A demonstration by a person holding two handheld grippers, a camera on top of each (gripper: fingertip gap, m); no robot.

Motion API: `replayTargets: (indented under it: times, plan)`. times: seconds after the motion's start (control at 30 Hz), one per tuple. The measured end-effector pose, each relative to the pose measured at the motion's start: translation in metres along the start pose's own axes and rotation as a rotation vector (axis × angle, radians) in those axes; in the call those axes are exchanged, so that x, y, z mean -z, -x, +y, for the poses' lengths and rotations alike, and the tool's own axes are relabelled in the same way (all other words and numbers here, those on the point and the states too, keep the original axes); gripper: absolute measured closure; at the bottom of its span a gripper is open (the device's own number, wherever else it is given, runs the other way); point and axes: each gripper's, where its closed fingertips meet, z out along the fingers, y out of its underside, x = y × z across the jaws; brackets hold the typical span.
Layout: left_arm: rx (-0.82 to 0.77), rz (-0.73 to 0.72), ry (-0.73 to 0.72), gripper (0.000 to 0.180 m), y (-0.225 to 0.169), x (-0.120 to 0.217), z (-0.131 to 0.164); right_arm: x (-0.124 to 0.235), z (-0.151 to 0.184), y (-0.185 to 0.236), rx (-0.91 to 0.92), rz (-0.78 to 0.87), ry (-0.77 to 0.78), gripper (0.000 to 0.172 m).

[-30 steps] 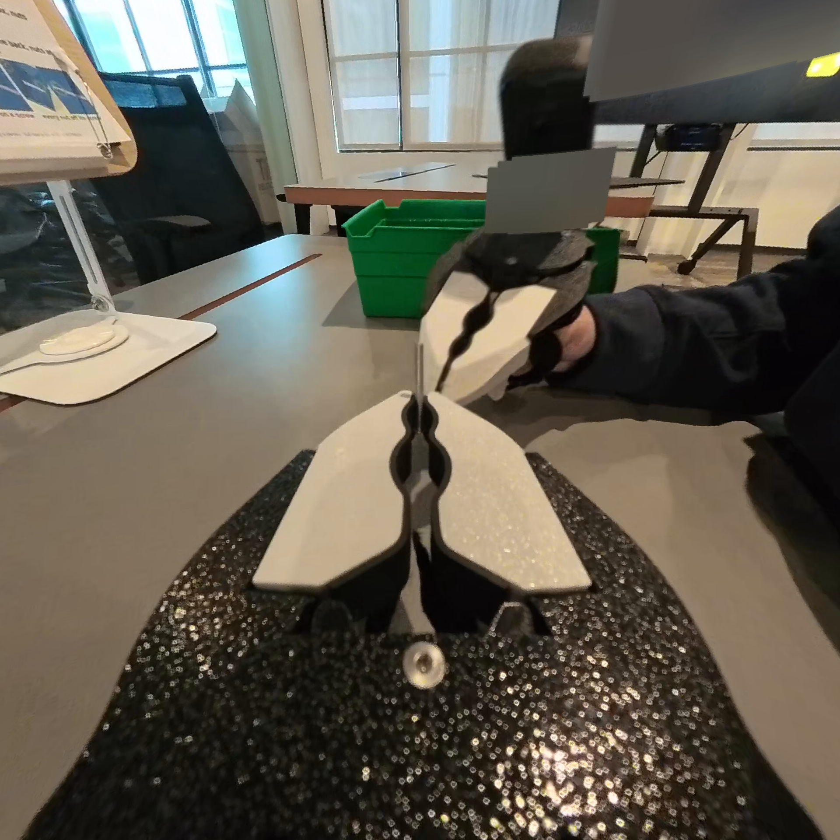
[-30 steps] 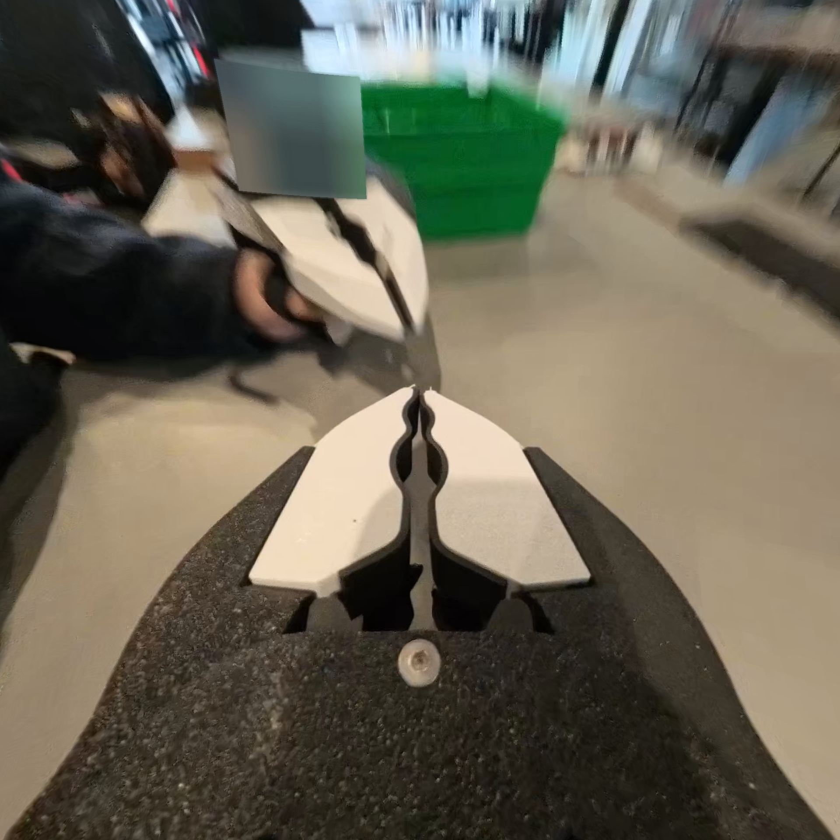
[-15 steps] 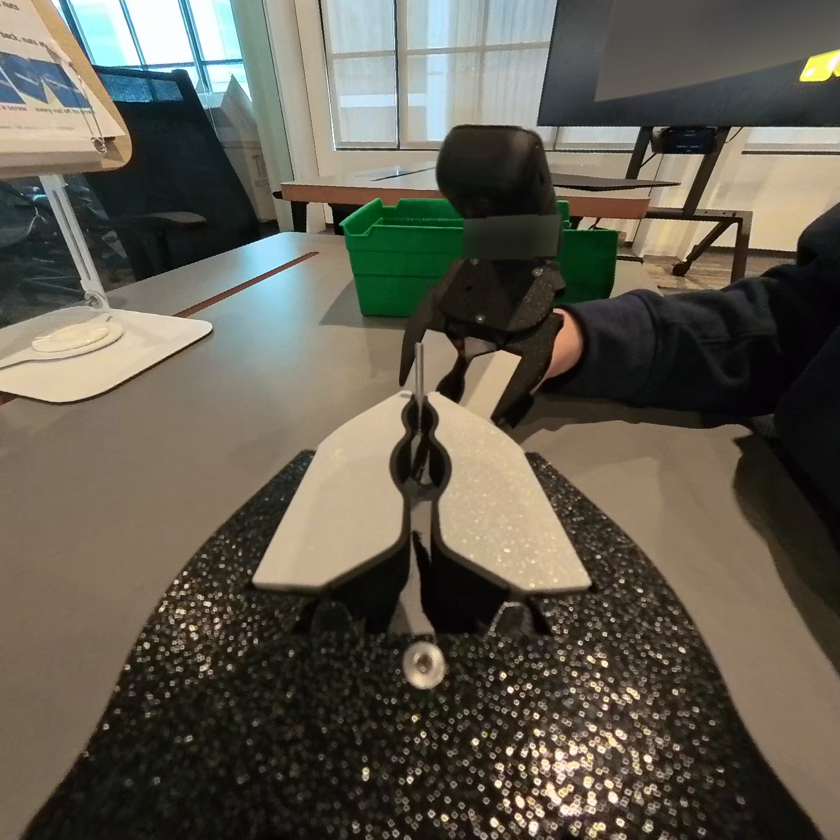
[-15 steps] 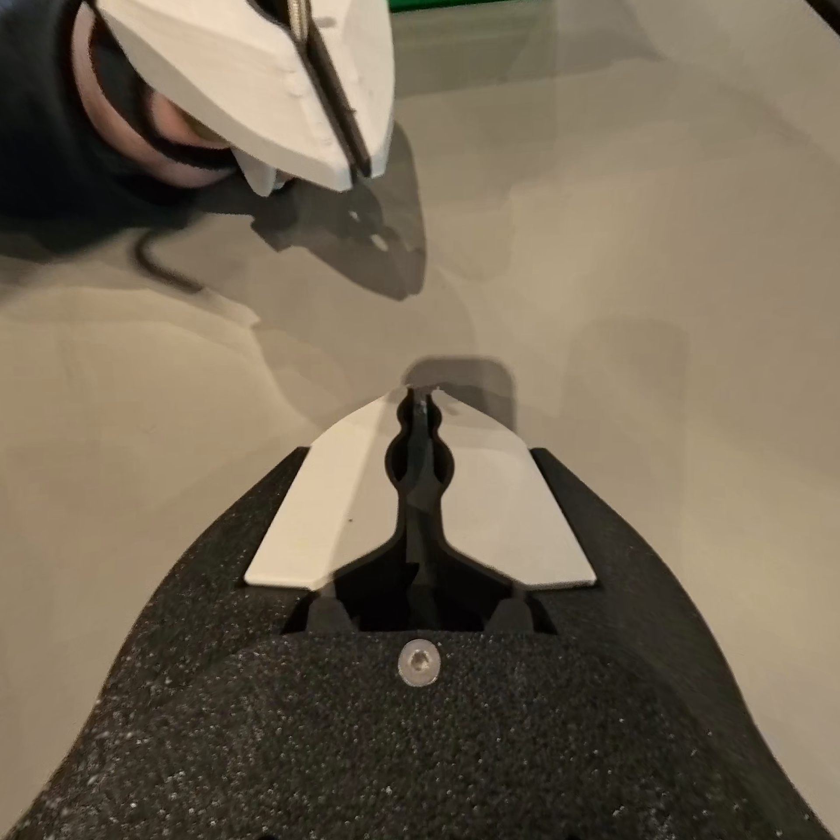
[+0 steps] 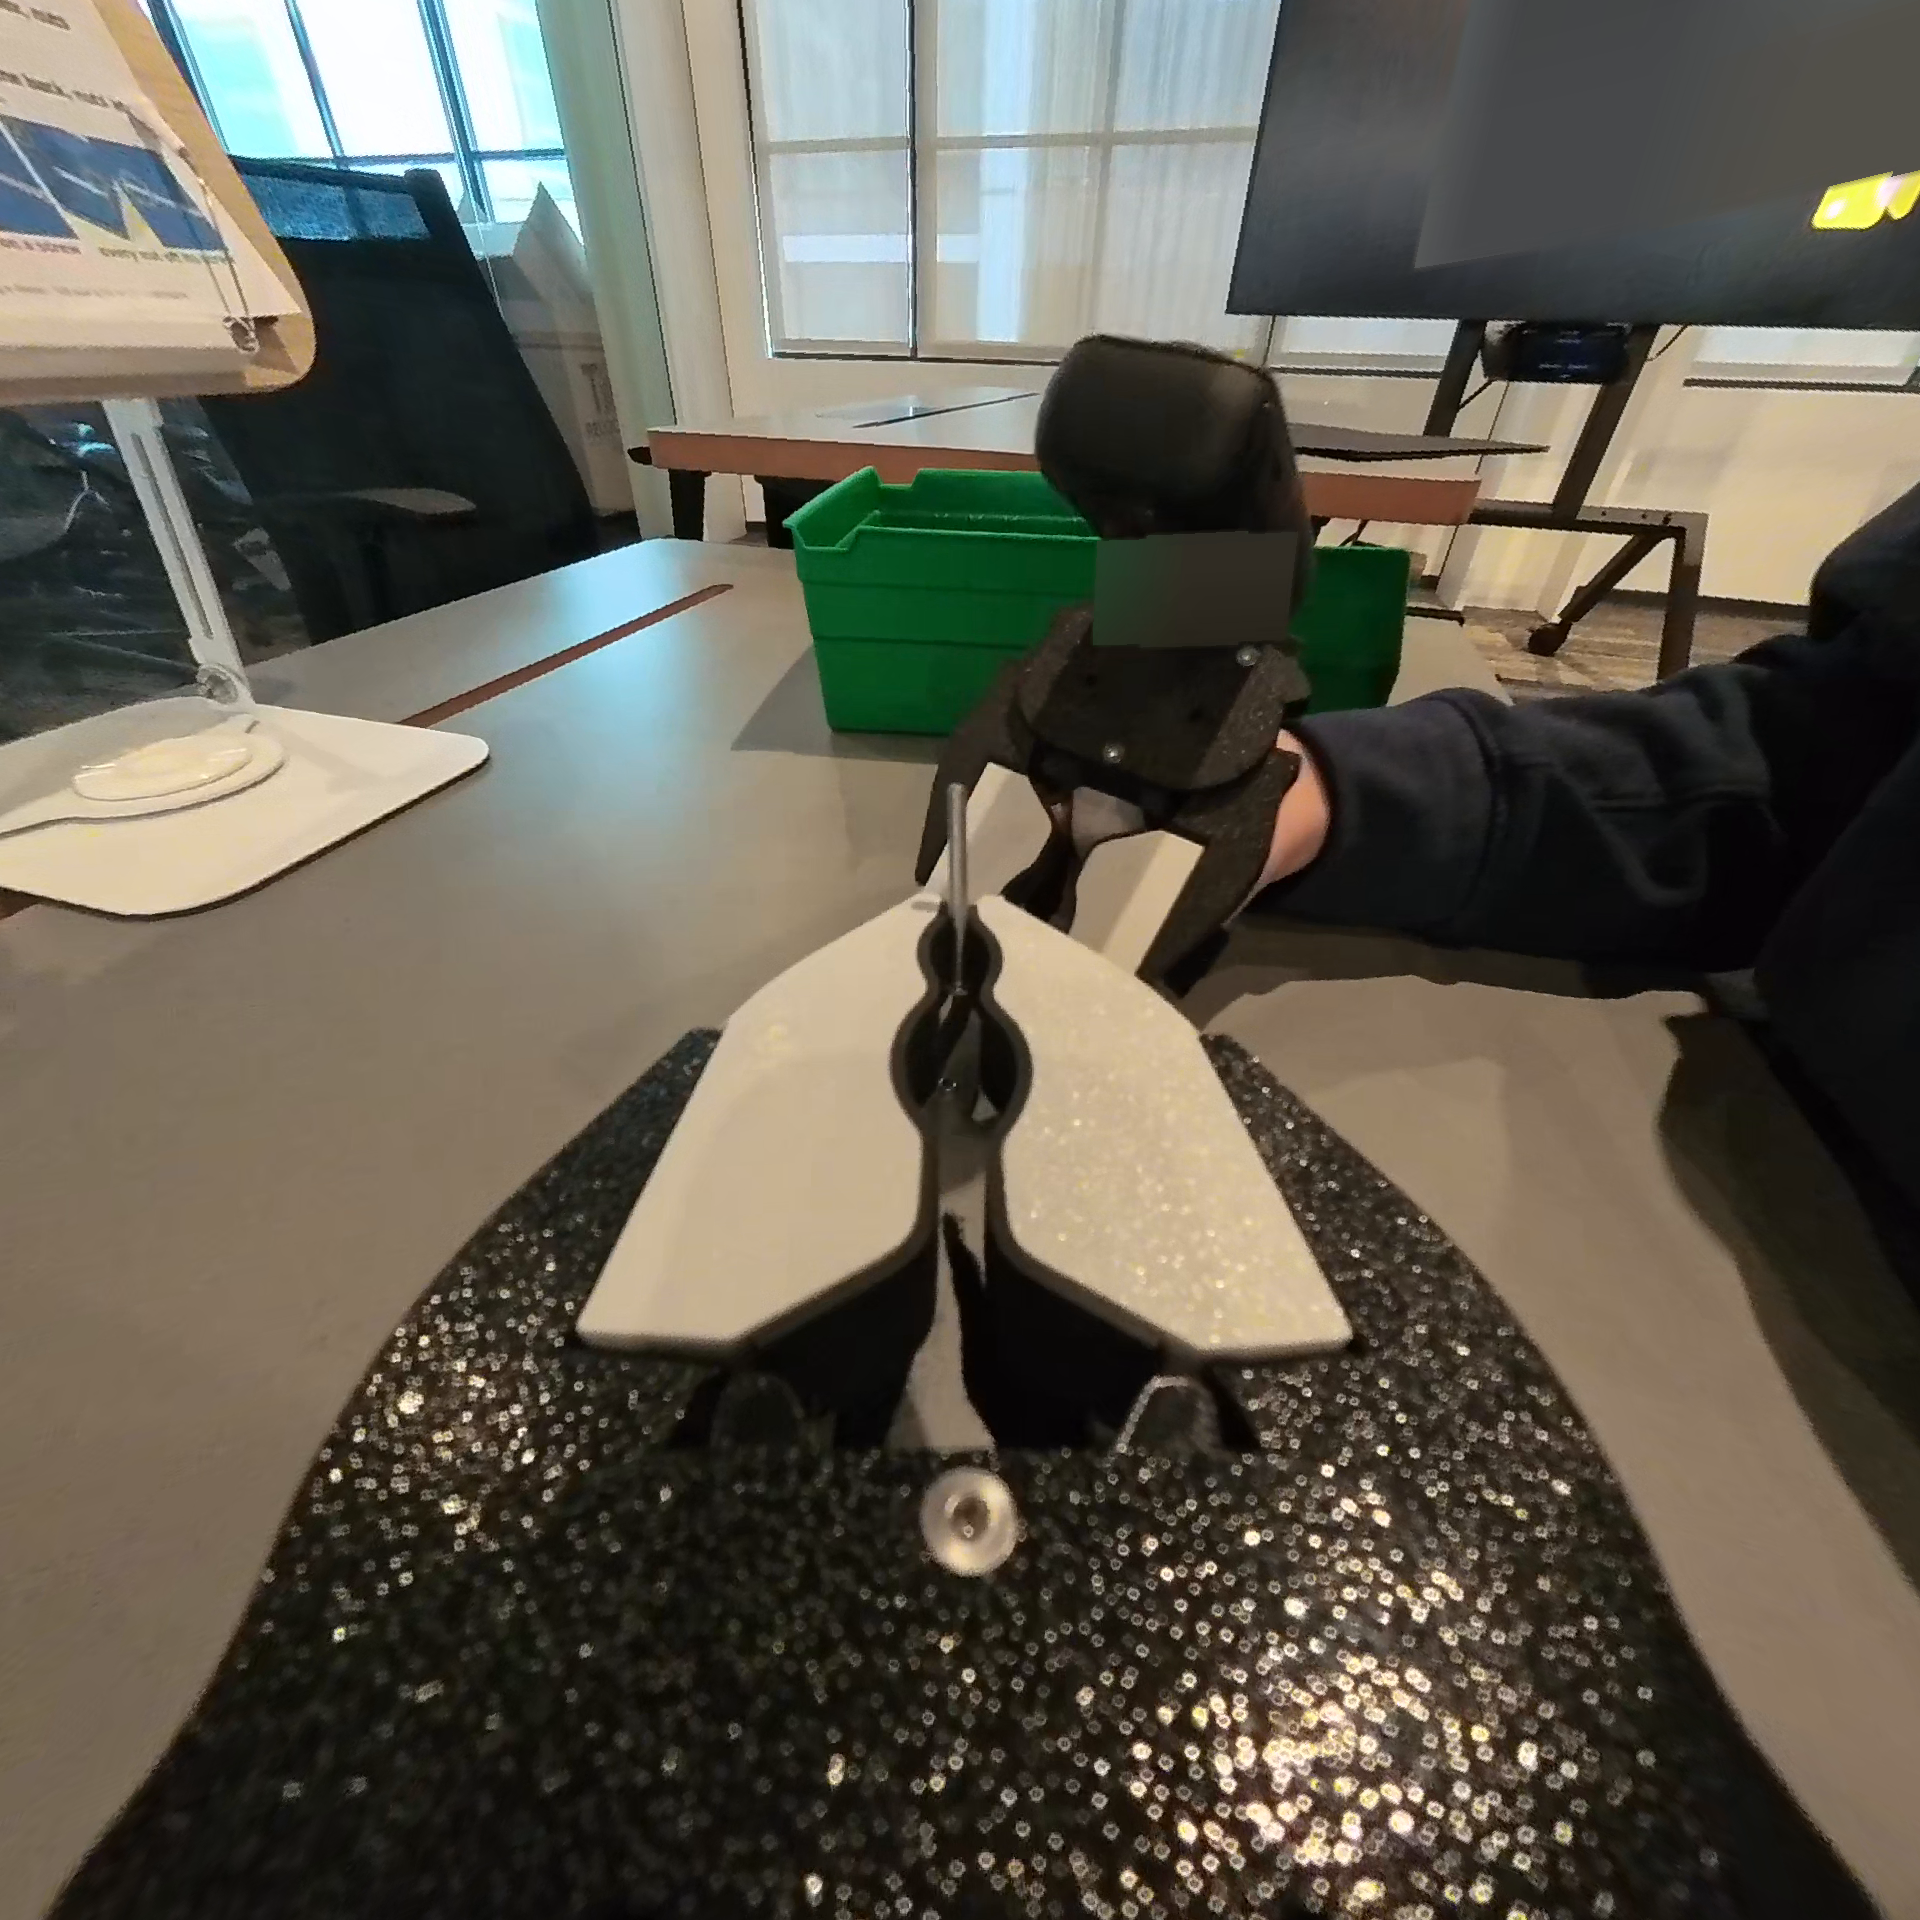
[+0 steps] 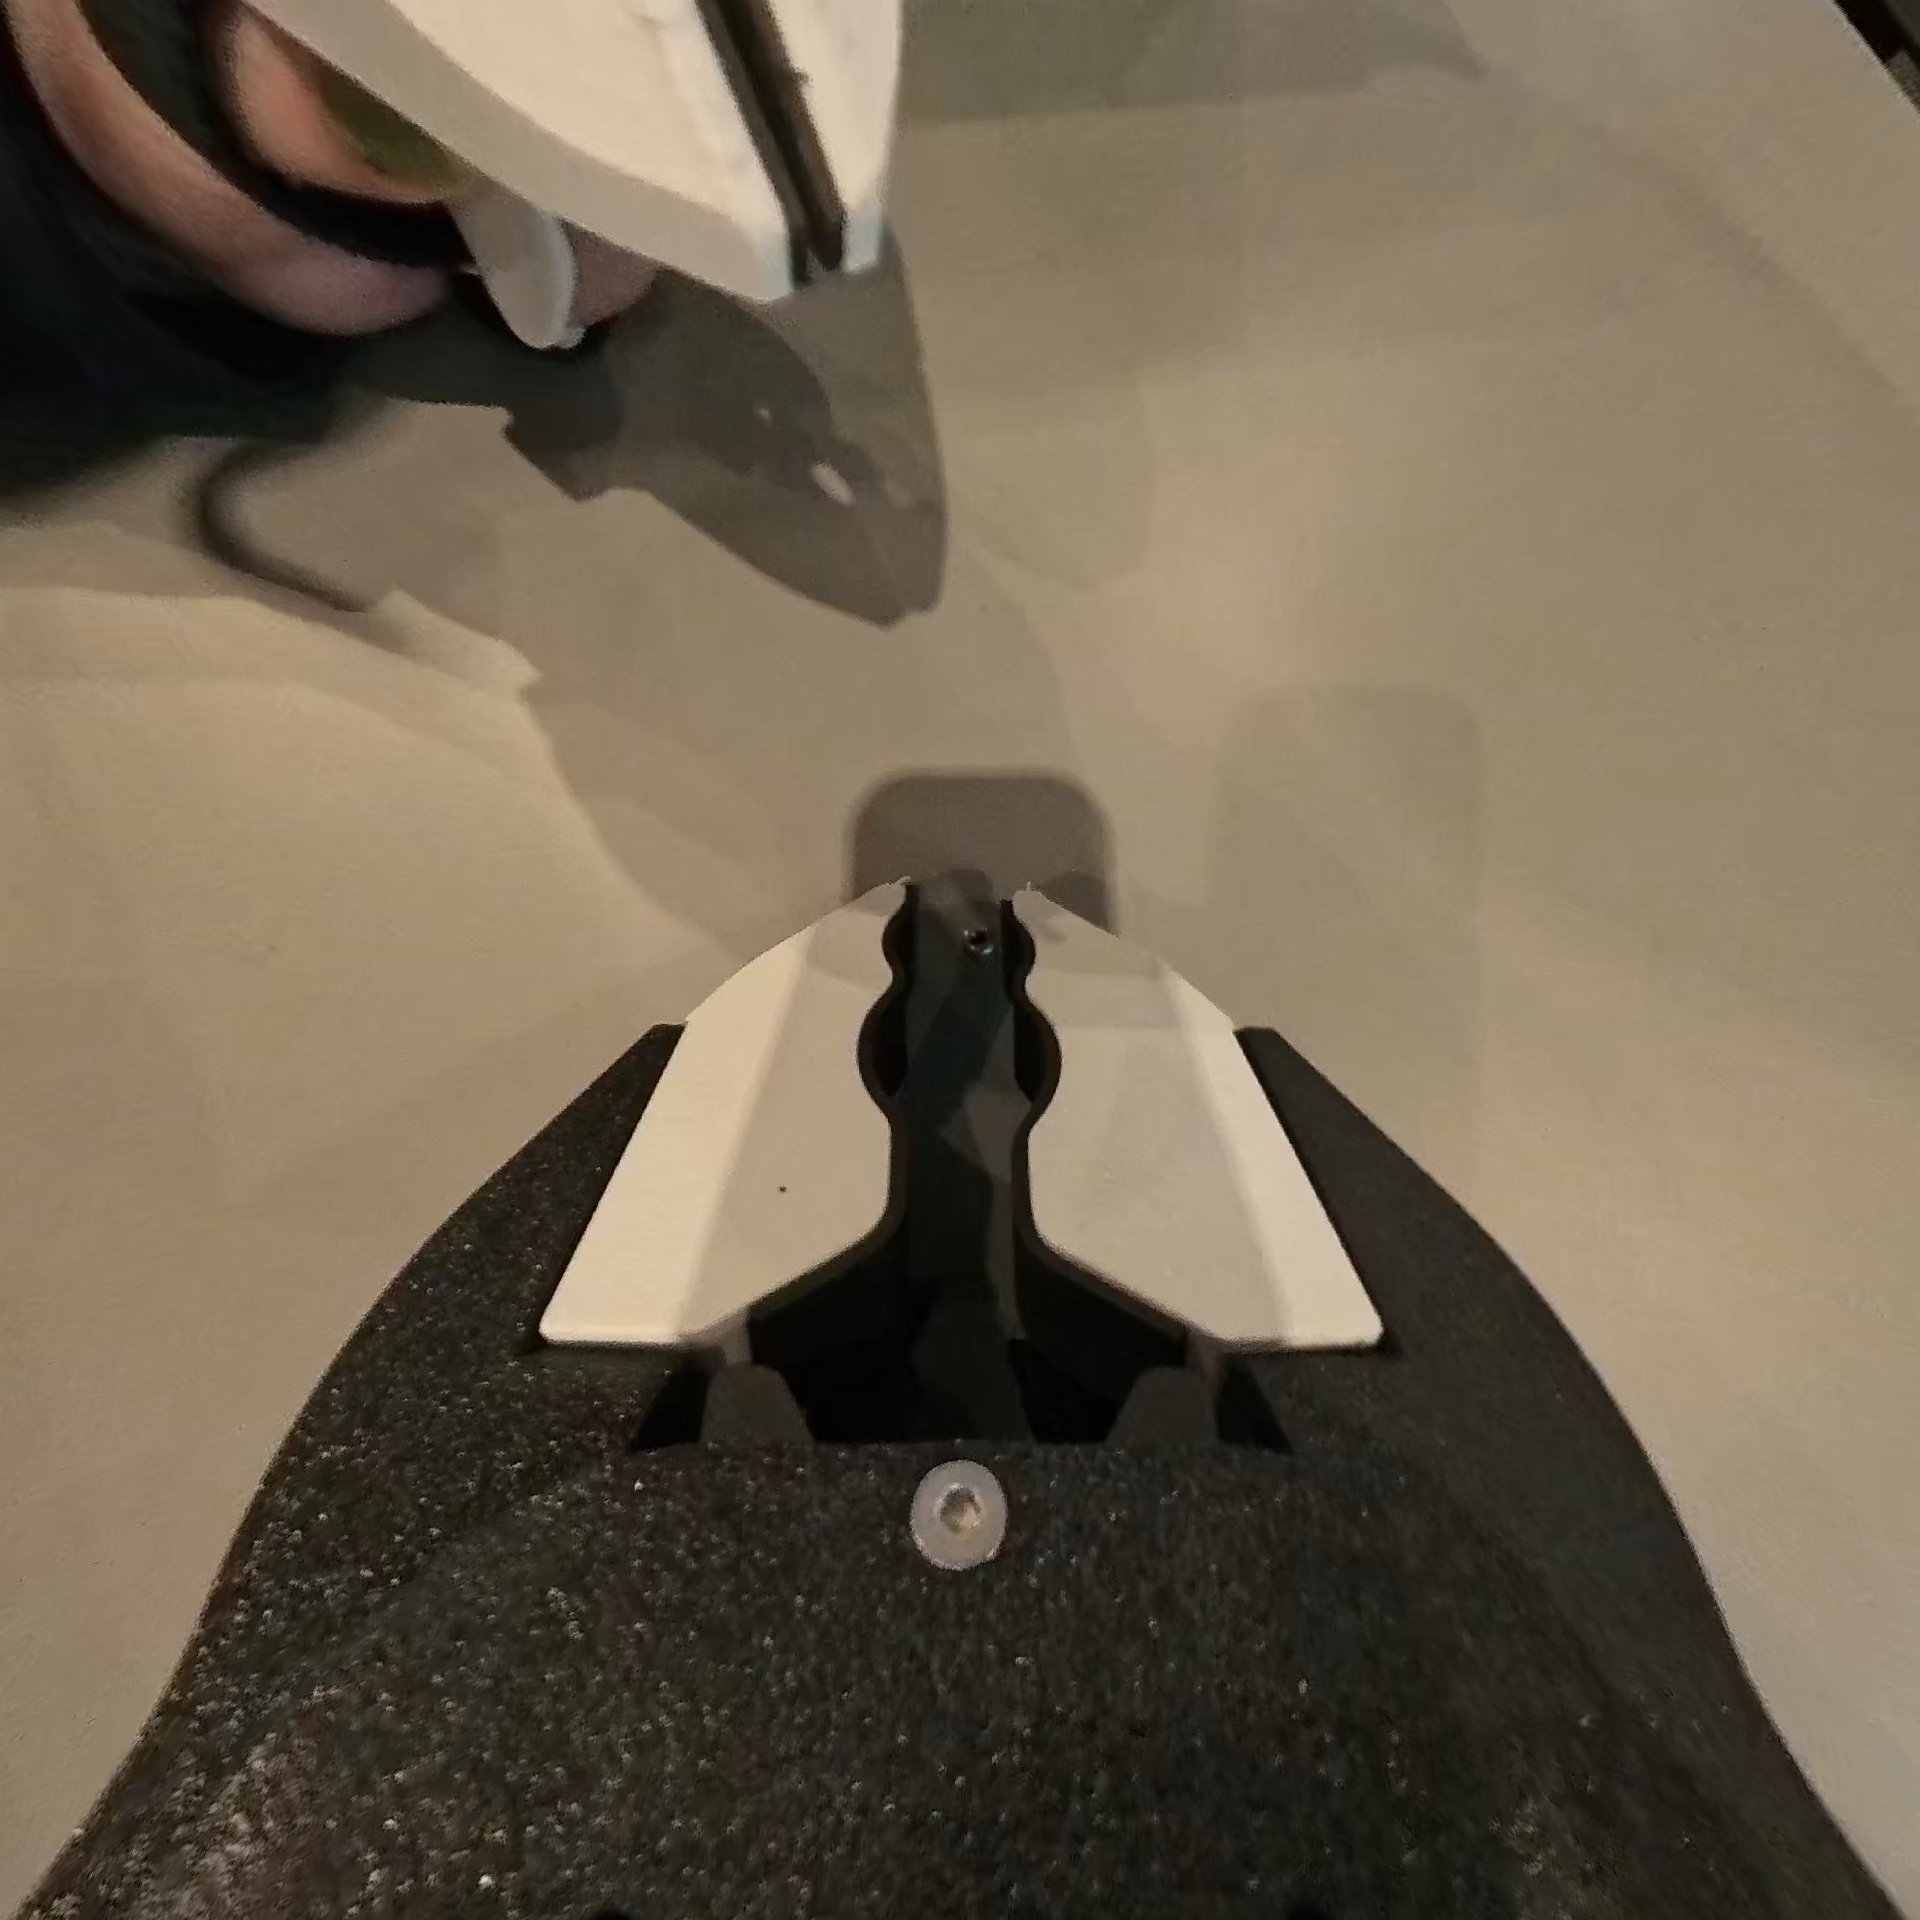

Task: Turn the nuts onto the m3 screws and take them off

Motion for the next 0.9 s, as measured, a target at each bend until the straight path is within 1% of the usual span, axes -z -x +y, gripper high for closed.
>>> replayTargets:
  times: [0.13,0.33,0.47,0.57,0.63,0.73,0.8,0.9]
  plan:
    - [0.005,-0.002,-0.002,0.179,0.001,0.0,0.0,0.001,0.002,-0.002,-0.021,0.006,0.003,0.158]
    - [0.023,-0.014,-0.005,0.179,0.004,0.0,-0.001,0.002,0.003,-0.002,-0.037,-0.002,0.007,0.166]
    - [0.047,-0.012,-0.023,0.179,0.006,0.002,-0.003,0.002,0.003,-0.002,-0.045,0.002,0.007,0.166]
    - [0.061,-0.009,-0.034,0.179,0.007,0.003,-0.004,0.003,0.002,-0.005,-0.026,0.039,-0.003,0.166]
    - [0.053,-0.005,-0.031,0.179,0.006,0.003,-0.003,0.006,-0.007,-0.004,-0.009,0.059,-0.06,0.166]
    - [0.023,0.001,-0.006,0.179,0.002,0.0,-0.001,0.018,-0.033,-0.002,-0.018,0.056,-0.191,0.167]
    - [0.005,0.003,0.014,0.179,0.0,-0.002,0.001,0.031,-0.053,-0.001,-0.023,0.056,-0.3,0.167]
    - [-0.017,0.016,0.035,0.179,-0.004,-0.004,0.004,0.052,-0.085,0.006,-0.047,0.007,-0.478,0.167]
